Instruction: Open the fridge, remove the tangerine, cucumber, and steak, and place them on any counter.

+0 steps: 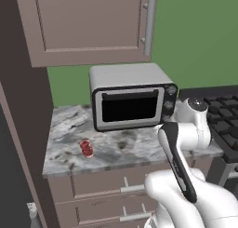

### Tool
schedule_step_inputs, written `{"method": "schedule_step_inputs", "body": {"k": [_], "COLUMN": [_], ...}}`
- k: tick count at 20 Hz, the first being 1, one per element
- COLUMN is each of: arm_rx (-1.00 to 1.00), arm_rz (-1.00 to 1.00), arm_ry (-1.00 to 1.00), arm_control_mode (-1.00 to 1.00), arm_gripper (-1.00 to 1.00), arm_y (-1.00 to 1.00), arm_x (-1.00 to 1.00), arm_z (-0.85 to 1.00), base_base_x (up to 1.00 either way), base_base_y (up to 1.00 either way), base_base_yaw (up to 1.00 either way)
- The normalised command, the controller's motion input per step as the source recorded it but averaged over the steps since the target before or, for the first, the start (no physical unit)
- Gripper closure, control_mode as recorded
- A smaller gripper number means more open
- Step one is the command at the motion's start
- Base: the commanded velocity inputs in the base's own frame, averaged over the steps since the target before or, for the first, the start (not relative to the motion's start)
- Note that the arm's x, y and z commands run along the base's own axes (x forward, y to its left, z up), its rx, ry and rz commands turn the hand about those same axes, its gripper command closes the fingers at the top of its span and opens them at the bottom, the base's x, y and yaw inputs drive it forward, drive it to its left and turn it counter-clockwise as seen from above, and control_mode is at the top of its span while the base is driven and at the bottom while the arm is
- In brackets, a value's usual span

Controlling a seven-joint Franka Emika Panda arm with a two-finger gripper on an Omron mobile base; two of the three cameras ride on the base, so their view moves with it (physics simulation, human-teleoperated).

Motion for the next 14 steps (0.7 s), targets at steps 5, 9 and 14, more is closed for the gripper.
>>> {"method": "schedule_step_inputs", "body": {"k": [5,9,14], "arm_rx": [0.01,0.0,0.0], "arm_rz": [0.0,0.0,0.0], "arm_ry": [-0.07,-0.05,0.0], "arm_control_mode": [-1.0,-1.0,-1.0], "arm_gripper": [1.0,1.0,1.0], "arm_y": [0.0,0.0,0.0], "arm_x": [0.58,0.38,0.42], "arm_z": [-0.64,-0.38,-0.29], "base_base_x": [0.0,0.0,0.0], "base_base_y": [0.0,0.0,0.0], "base_base_yaw": [0.0,0.0,0.0]}}
